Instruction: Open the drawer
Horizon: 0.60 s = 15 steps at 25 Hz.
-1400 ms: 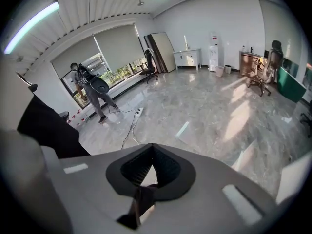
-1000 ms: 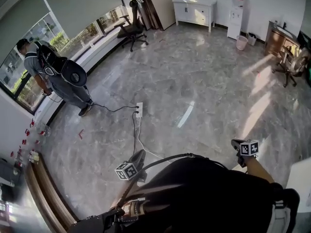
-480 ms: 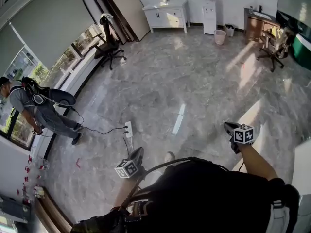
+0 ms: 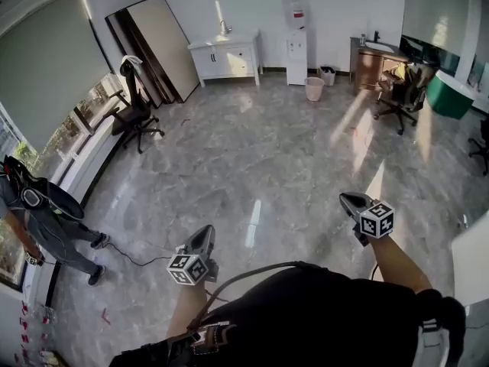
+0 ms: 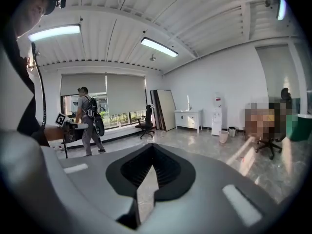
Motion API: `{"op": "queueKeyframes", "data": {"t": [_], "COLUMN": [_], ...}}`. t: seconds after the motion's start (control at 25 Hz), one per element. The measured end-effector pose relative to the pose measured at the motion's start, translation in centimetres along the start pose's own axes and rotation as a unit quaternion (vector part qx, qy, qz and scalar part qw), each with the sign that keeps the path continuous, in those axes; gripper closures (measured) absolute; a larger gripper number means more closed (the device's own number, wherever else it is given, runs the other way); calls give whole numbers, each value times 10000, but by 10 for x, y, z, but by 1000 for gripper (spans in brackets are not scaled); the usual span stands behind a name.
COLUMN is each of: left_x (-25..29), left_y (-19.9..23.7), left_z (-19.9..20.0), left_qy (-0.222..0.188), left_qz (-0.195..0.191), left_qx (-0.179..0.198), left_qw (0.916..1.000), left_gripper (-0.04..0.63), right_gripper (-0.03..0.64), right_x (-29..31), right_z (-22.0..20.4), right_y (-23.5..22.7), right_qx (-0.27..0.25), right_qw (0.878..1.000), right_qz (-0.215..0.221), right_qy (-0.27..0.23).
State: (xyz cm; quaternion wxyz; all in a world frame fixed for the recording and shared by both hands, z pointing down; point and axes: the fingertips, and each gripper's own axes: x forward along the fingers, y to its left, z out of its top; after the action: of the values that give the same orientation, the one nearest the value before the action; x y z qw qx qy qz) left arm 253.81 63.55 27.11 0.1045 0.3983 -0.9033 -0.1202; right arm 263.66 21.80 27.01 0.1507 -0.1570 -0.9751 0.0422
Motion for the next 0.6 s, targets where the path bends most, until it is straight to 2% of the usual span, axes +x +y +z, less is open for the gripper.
{"op": "queueKeyframes", "data": {"t": [0.24,0.44,0.6], "left_x": [64,99,112], "left_y": [76,94,116], "left_z": [51,66,68], "left_qy": [33,11,44], "left_qz": [-280,-372,-232], "left_qx": [-53,-37,-67], "left_qw": [9996,9993,9997], "left_gripper": [595,595,595], "right_gripper": [615,615,615], "right_x": [93,135,169], "right_z": [36,45,47], "right_y": [-5,-26,-46], "right_qx": [230,222,301], "right_qw": [9996,9996,9993], "right_qz": [-186,-164,-142], "right_qy": [-1,85,146]}}
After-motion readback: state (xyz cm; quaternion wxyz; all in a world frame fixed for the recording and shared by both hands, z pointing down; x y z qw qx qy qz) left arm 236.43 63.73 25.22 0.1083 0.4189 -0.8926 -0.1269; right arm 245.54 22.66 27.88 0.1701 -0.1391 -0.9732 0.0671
